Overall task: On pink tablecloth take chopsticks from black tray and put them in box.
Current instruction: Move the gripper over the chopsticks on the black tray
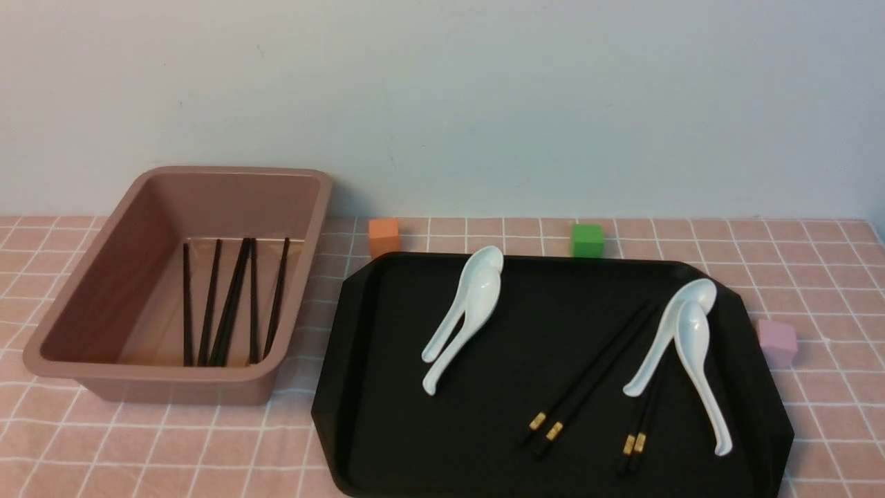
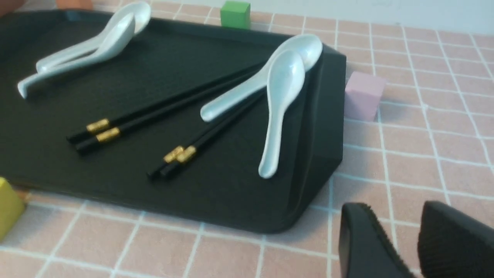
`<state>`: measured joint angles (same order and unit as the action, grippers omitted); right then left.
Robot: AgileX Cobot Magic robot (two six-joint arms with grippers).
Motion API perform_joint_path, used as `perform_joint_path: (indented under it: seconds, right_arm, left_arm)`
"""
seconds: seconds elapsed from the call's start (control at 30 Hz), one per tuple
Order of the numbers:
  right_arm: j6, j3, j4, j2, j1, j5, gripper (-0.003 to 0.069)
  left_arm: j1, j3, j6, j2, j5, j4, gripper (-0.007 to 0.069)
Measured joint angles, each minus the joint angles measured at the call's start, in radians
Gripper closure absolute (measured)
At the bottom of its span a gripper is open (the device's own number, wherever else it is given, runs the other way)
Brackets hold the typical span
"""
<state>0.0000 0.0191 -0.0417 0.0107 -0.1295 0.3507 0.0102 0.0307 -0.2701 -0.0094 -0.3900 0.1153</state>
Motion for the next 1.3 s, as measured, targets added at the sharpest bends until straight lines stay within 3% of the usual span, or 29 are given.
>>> perform_joint_path:
  seconds: [0.37,0.53,0.63,0.77,0.8,1.0,1.17,1.3]
  right_arm:
    - [0.175,0.007,-0.339,0.000,0.000,-0.311,0.0419]
    - [0.176,-0.042,-0.438,-0.005,0.000,-0.206,0.0445]
    - [0.152,-0.133,-0.434,-0.049,0.000,-0.092,0.0488]
    - [0.082,-0.375,-0.364,-0.265,0.000,0.170,0.0574]
    - [0.064,-0.478,-0.312,-0.401,0.000,0.303,0.0606]
    - [0.060,-0.736,-0.160,-0.834,0.000,0.582,0.0631]
    - [0.059,-0.833,-0.147,-1.125,-0.015,0.607,0.0631]
    - [0.108,-0.893,-0.160,-1.322,-0.147,0.540,0.0631]
  left_arm:
    - [0.000,0.000,0.000,0.000,0.000,0.000,0.0512]
    - [0.000,0.000,0.000,0.000,0.000,0.000,0.0512]
    - [0.000,0.000,0.000,0.000,0.000,0.000,0.0512]
    - [0.000,0.000,0.000,0.000,0.000,0.000,0.0512]
    - [0.000,0.000,0.000,0.000,0.000,0.000,0.0511]
    - [0.000,0.000,0.000,0.000,0.000,0.000,0.0511]
    - [0.000,0.000,0.000,0.000,0.000,0.000,0.0511]
    - [0.000,0.000,0.000,0.000,0.000,0.000,0.0510]
